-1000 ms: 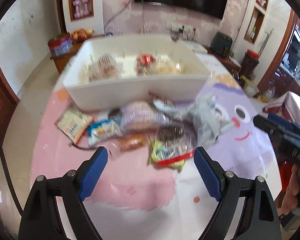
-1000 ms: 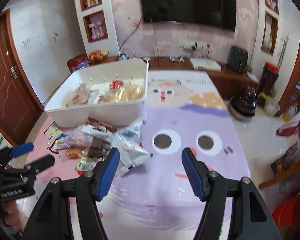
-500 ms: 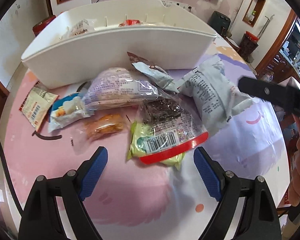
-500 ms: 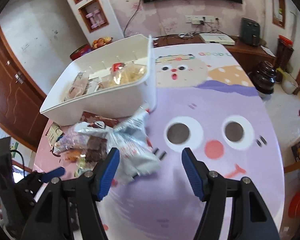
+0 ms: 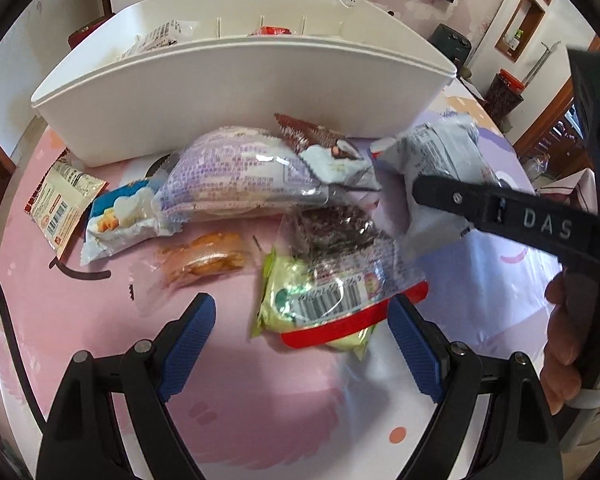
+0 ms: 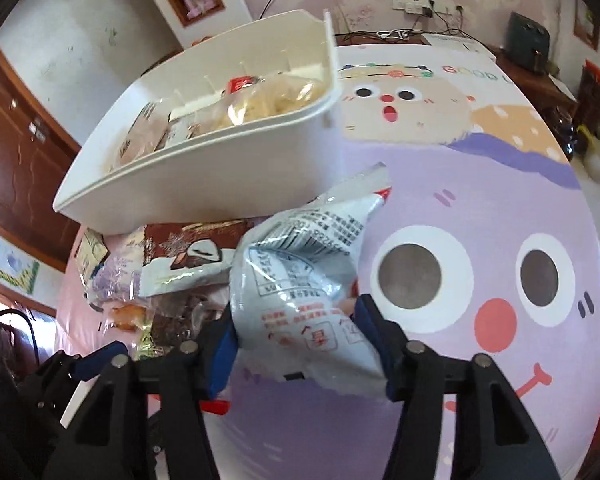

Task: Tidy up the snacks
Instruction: 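Grasp the white printed snack bag with the right tool while the left tool grasps the chocolate-wafer packet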

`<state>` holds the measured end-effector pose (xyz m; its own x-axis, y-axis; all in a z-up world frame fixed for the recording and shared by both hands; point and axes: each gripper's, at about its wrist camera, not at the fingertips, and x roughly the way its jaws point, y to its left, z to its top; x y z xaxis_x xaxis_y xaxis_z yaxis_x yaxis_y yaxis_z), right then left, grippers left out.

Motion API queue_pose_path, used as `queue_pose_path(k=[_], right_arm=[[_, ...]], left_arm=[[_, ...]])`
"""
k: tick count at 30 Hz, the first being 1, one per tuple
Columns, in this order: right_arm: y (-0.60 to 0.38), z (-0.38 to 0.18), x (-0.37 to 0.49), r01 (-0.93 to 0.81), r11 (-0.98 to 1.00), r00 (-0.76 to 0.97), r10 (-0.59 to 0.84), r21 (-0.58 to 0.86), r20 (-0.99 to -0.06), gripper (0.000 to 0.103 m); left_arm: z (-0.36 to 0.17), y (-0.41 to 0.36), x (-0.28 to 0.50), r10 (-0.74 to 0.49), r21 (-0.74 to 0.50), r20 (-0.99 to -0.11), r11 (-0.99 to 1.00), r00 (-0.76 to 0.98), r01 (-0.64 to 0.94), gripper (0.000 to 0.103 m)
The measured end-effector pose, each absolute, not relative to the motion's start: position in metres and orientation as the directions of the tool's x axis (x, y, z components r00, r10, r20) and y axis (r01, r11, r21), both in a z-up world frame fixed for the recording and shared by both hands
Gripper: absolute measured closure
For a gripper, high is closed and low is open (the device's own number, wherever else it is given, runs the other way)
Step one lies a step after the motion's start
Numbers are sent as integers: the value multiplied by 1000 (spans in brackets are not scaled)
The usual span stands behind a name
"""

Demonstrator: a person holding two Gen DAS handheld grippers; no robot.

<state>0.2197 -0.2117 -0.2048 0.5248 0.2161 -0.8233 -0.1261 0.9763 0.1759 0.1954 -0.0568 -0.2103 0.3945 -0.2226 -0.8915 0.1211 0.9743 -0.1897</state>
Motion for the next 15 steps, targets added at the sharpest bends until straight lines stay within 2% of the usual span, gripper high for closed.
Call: queue_pose_path(k=[8,15], right_arm=[[-245,-206,201,-69,974,561,217,217,-799,49],[-257,-204,193,-45,971,577,216,233,-787,49]], left_arm=[[-206,-76,222,-198,-180,-876,980,440,83,16],[-203,-99,249,-94,-82,-894,996,439,45,17]])
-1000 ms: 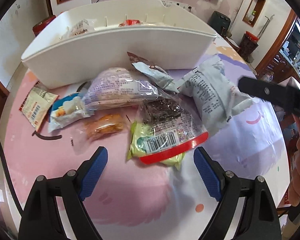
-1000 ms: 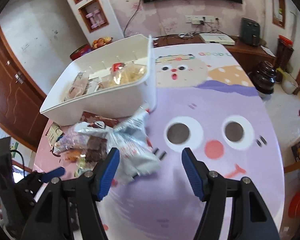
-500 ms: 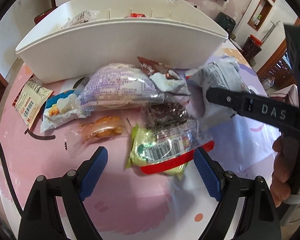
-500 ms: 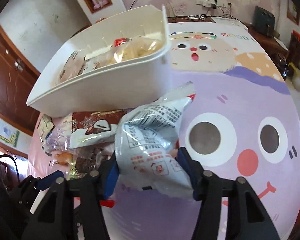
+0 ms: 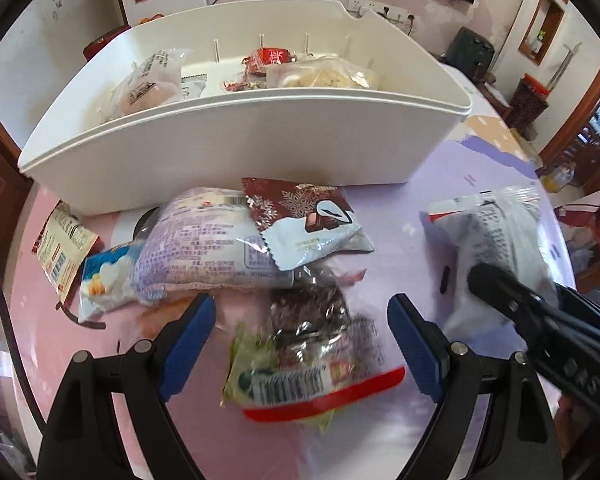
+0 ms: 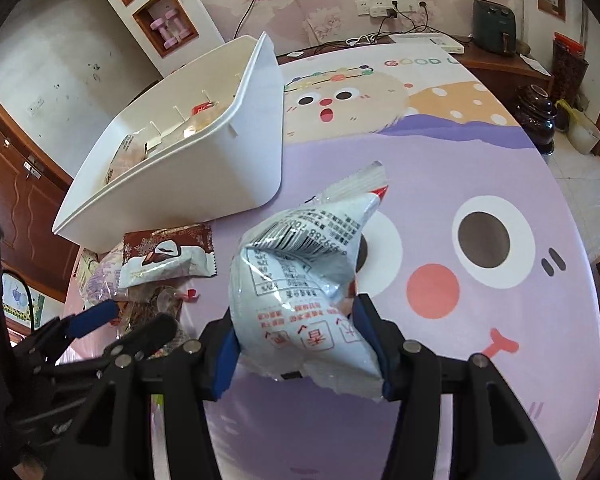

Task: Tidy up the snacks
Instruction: 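Grasp the white printed snack bag with the right tool while the left tool grasps the chocolate-wafer packet, then lift both packets and carry them over the white tray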

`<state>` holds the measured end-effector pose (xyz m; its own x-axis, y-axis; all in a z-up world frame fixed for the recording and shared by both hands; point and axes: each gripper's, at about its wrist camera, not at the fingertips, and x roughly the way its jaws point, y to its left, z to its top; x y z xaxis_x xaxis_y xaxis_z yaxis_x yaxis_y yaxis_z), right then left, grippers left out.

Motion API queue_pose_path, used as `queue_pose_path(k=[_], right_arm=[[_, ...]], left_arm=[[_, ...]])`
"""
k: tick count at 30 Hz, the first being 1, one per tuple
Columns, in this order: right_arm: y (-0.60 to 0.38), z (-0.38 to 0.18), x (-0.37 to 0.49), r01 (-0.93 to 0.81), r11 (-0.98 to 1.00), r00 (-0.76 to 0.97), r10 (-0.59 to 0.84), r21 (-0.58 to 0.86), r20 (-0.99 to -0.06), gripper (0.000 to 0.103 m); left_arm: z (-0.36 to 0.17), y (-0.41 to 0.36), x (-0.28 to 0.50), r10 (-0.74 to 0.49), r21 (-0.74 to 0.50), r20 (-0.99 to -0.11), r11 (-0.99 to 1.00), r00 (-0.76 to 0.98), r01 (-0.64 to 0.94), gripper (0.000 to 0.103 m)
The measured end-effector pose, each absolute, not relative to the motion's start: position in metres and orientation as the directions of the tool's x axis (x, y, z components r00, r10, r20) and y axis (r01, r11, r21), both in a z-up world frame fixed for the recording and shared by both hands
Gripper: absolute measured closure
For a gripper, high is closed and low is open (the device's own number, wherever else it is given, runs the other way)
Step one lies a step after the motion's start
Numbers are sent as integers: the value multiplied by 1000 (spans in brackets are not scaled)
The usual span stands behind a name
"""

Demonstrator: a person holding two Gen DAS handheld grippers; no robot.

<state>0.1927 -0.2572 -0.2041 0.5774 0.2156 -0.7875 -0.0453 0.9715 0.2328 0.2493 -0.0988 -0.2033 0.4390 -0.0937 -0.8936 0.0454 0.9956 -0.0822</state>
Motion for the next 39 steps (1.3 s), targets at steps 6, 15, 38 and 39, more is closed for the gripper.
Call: queue_pose_path(k=[6,15,38,39], right_arm=[[-256,-204,193,-55,970,578,224,237,-785,49],[-251,-207,190,-69,971,571,226,228,-789,49],[-191,-119,124,-234,963,681,260,134,-685,49],[-188,-114,122,-242,962,686,264,130,-678,49]], left_arm=[[-215,-100,262,-76,-63,-912,997,404,47,41],[-205,-93,242,-107,-77,-887,994,449,83,56],[-44,5,140,-147,-151,-731,987,667,51,57],[-34,10,138,-145,-152,-717,987,682,50,57]])
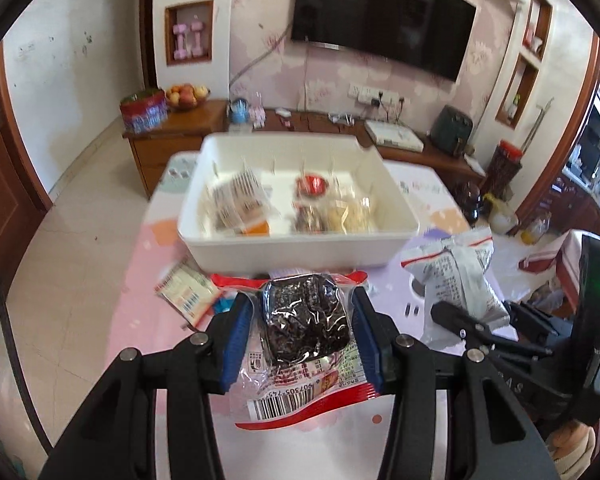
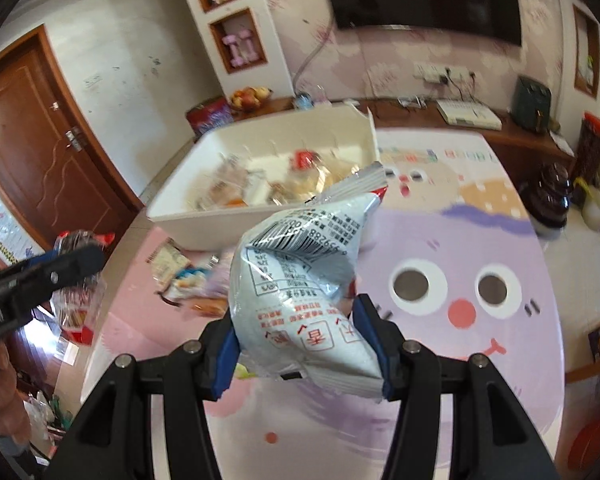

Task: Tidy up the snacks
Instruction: 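Lift both packets and carry them over the white tray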

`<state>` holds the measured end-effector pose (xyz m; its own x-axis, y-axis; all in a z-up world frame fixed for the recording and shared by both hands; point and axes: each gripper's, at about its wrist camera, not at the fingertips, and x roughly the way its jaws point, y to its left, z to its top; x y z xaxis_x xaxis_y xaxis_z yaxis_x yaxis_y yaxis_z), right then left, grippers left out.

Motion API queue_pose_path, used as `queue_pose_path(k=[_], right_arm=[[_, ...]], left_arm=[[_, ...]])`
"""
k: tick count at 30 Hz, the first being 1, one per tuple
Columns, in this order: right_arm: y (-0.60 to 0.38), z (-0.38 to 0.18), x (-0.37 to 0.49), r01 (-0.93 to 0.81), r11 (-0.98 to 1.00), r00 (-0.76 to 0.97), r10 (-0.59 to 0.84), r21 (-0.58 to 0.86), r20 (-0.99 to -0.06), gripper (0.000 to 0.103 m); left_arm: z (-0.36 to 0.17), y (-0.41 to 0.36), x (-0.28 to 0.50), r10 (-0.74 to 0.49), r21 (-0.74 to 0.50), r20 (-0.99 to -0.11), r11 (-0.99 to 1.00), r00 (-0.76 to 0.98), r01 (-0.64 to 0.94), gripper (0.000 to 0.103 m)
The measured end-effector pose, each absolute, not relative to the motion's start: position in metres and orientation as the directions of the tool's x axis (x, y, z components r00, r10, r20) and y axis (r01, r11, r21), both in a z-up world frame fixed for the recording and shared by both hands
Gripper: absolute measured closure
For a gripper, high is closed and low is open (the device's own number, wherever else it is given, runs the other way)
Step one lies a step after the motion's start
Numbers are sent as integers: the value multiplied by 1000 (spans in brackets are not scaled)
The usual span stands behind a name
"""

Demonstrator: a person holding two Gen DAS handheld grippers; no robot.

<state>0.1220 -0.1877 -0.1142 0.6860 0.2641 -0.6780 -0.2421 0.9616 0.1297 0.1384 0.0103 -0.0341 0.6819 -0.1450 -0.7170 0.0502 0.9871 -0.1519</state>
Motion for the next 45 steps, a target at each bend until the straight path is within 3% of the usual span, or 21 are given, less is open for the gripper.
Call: queue_pose_path(k=[17,24,45], right_arm=[[-141,19,130,-264,964,824,223,-5,-522,49],[-128,54,163,-226,973,860,175,-49,-480,49],[-118,40,265,-182,983,826,136,-31,-546,49]], left_arm=[[65,43,193,-74,-67,-592,997,802,43,56],[78,43,238,-61,-55,-605,998,794,35,56],[34,9,330,-26,21,-672,998,741,54,56]])
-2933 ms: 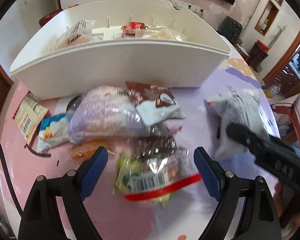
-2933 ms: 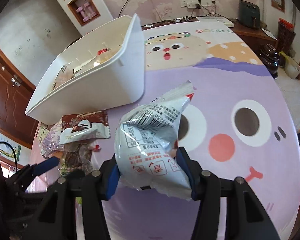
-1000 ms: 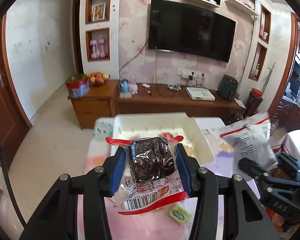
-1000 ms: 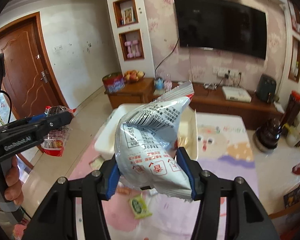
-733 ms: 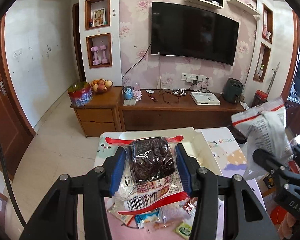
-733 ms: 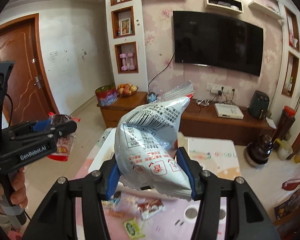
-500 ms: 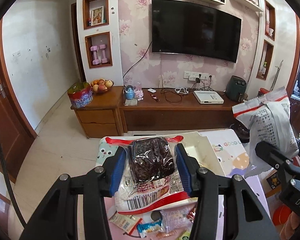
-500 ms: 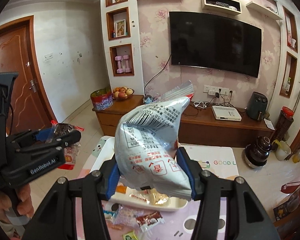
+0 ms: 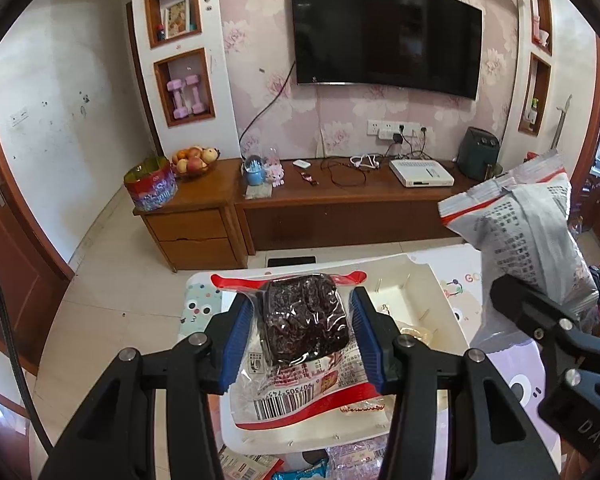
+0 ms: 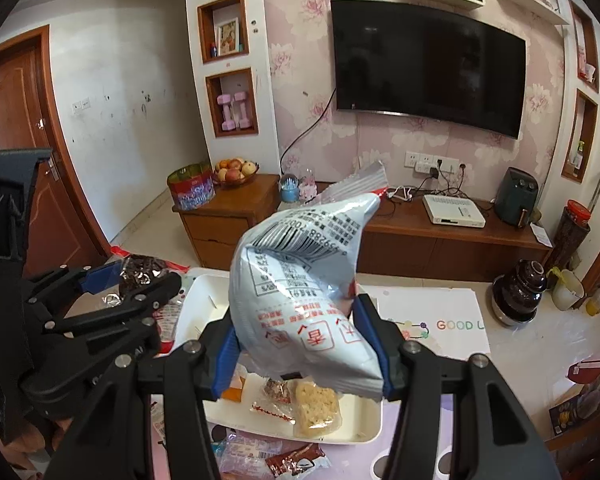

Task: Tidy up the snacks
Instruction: 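Lift both packets and carry them over the white tray, then release both packets into the white tray, then withdraw both tools from the tray toward the remaining snacks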

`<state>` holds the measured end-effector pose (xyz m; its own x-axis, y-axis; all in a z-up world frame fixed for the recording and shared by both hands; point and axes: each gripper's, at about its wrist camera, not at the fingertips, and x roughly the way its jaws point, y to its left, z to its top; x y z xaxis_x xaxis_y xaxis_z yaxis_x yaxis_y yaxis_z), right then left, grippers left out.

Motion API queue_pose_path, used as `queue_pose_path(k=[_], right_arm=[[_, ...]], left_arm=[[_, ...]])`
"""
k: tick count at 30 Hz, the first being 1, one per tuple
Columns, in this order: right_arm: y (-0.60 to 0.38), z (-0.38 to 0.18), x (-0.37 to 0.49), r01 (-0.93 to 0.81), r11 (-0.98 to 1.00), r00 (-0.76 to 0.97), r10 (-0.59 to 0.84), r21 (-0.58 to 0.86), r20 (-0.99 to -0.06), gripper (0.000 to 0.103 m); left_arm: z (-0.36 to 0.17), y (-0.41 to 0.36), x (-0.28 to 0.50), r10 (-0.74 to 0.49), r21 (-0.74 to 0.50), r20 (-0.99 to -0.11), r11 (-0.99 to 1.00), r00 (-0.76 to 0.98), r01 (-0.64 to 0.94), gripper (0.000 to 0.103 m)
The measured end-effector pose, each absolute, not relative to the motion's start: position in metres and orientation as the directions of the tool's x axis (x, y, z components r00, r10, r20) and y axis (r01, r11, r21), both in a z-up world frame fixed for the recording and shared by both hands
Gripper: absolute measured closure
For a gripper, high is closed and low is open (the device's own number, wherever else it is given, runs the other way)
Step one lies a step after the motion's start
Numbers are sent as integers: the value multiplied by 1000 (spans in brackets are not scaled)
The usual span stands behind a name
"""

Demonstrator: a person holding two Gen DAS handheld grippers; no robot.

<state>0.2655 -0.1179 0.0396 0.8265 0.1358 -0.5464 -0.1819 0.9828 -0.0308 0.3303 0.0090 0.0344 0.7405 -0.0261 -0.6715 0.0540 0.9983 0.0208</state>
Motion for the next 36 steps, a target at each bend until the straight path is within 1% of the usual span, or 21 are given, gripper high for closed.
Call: queue_pose_path(k=[5,8,10,12,16,23,28,36], right_arm=[[-117,19,288,-170,985,800,120,-30,-588,49],[-117,4,303,-162,986,776,103,-38,-623,47],[-117,-9,315,-167,985,746,99,-41,-659,46],[-122,-18,321,-139,990,729,80,-33,-680,46],[-131,-31,327,-124,992,695,86,-2,-714,44],[-124,-33,309,-149,987,709,67,-56,-702,43],[-121,-28,297,-156,985,718,59,-78,-693,43],[-122,-16,271,-156,985,719,65,-69,-692,43]], left_arm=[[16,5,347,-16,41,-691,997,723,61,54],[5,4,354,-6,52,-702,997,712,59,48],[-2,5,361,19,72,-709,996,705,45,24],[-10,10,365,42,86,-716,996,697,27,11],[-21,19,368,27,61,-738,998,675,27,10],[-32,24,365,23,58,-763,998,646,33,10],[-30,22,351,33,77,-765,996,644,41,10],[-13,28,323,35,87,-757,995,653,47,10]])
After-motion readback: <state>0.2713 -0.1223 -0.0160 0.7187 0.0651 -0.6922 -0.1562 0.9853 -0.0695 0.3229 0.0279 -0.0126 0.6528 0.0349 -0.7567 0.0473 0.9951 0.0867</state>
